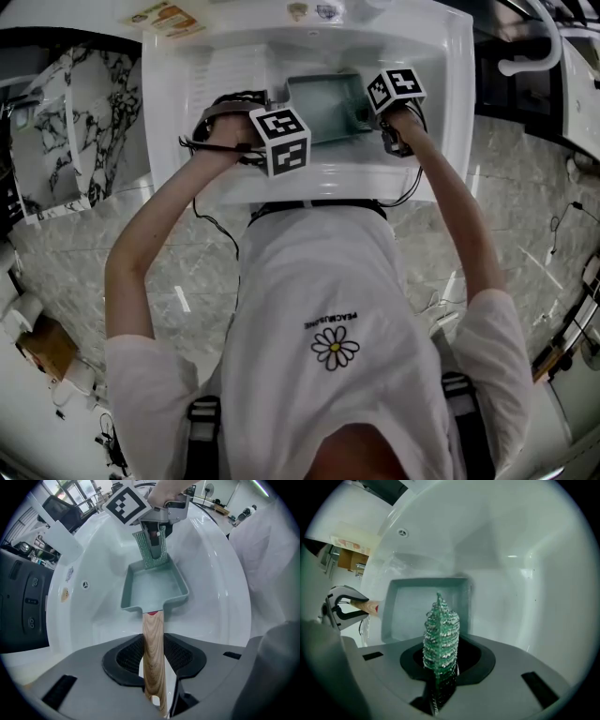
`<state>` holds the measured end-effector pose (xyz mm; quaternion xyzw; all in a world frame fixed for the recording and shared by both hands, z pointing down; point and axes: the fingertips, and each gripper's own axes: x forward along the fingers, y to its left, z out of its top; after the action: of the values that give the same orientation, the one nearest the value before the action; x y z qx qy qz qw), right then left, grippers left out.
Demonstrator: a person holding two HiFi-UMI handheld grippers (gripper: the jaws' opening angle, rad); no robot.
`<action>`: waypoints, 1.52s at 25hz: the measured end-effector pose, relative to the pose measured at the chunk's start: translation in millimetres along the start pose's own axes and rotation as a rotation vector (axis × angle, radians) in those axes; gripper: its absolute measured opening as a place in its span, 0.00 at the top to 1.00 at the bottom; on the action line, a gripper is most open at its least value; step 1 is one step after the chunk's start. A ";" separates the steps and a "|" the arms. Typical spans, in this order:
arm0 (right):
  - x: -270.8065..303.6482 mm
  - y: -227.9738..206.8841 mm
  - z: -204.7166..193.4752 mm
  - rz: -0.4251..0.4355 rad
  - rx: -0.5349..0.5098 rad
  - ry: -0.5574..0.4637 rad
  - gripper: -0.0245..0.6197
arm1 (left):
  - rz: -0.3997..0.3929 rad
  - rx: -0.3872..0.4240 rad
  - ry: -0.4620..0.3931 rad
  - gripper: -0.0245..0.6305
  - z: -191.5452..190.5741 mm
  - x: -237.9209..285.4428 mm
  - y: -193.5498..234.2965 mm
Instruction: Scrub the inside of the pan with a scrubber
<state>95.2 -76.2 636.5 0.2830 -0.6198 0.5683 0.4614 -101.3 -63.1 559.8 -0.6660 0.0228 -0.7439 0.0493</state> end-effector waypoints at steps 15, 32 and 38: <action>15.3 -6.7 -1.2 -0.014 0.044 0.012 0.87 | -0.001 -0.007 0.004 0.74 0.2 1.0 -1.3; 18.5 91.9 -1.9 0.248 0.062 -0.014 0.87 | 0.010 -0.002 0.014 0.74 -0.2 0.2 -7.4; 22.2 129.9 -2.8 0.332 0.068 -0.008 0.87 | 0.007 -0.011 0.007 0.74 3.4 3.7 -13.7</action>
<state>-27.0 -44.5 598.5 0.1943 -0.6402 0.6563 0.3487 -98.8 -49.8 565.2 -0.6635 0.0294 -0.7461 0.0483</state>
